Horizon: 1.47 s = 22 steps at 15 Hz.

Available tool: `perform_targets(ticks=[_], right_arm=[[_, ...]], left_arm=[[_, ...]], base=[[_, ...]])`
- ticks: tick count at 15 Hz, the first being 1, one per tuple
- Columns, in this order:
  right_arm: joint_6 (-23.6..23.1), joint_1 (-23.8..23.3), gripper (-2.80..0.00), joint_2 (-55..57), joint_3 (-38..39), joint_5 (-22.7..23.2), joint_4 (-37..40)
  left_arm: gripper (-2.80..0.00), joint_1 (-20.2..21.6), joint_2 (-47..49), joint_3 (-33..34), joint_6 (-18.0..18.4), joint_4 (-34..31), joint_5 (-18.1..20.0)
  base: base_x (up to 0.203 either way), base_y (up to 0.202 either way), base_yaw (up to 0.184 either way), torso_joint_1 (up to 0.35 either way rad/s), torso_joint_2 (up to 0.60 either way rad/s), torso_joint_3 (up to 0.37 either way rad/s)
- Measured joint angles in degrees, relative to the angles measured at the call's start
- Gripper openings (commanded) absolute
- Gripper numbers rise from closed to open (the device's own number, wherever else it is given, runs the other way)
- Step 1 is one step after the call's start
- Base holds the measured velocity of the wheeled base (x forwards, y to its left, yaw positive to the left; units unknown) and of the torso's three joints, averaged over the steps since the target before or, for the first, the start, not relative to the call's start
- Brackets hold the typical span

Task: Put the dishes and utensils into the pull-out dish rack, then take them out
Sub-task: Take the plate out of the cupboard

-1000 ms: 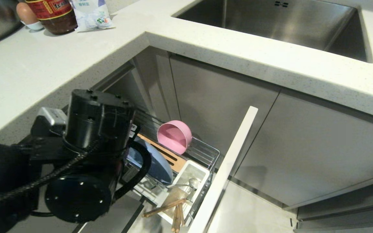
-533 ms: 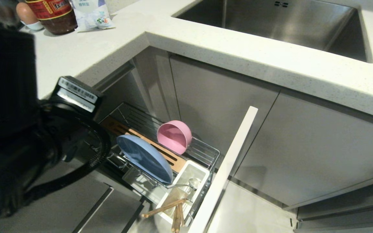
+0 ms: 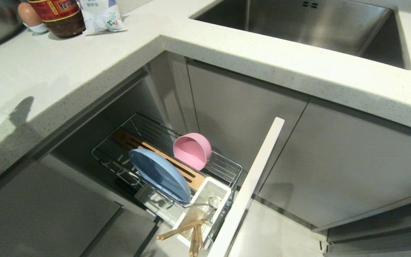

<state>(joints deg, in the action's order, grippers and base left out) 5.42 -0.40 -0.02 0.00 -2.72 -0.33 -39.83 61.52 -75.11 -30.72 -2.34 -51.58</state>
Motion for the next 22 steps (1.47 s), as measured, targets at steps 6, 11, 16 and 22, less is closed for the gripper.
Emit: perform_targets(ticks=[6,11,16,22], right_arm=[[0.0,0.0,-2.8,0.0,0.0,0.0,0.0],[0.0,0.0,-2.8,0.0,0.0,0.0,0.0],[0.0,0.0,-2.8,0.0,0.0,0.0,0.0],[0.0,0.0,-2.8,0.0,0.0,0.0,0.0]], left_arm=[[-2.8,22.7,-17.6,1.1,20.2,-5.0,22.6],[-2.8,33.0,-37.0,15.5,29.3,-17.5,38.3],[-2.8,39.2,-55.2,41.0,32.8,-18.1,48.9],[-2.8,40.2,-61.0,70.5,36.5,5.7,50.2]], base=[[0.0,0.0,0.0,0.0,0.0,0.0],[0.0,0.0,0.0,0.0,0.0,0.0],[0.0,0.0,0.0,0.0,0.0,0.0],[0.0,0.0,0.0,0.0,0.0,0.0]])
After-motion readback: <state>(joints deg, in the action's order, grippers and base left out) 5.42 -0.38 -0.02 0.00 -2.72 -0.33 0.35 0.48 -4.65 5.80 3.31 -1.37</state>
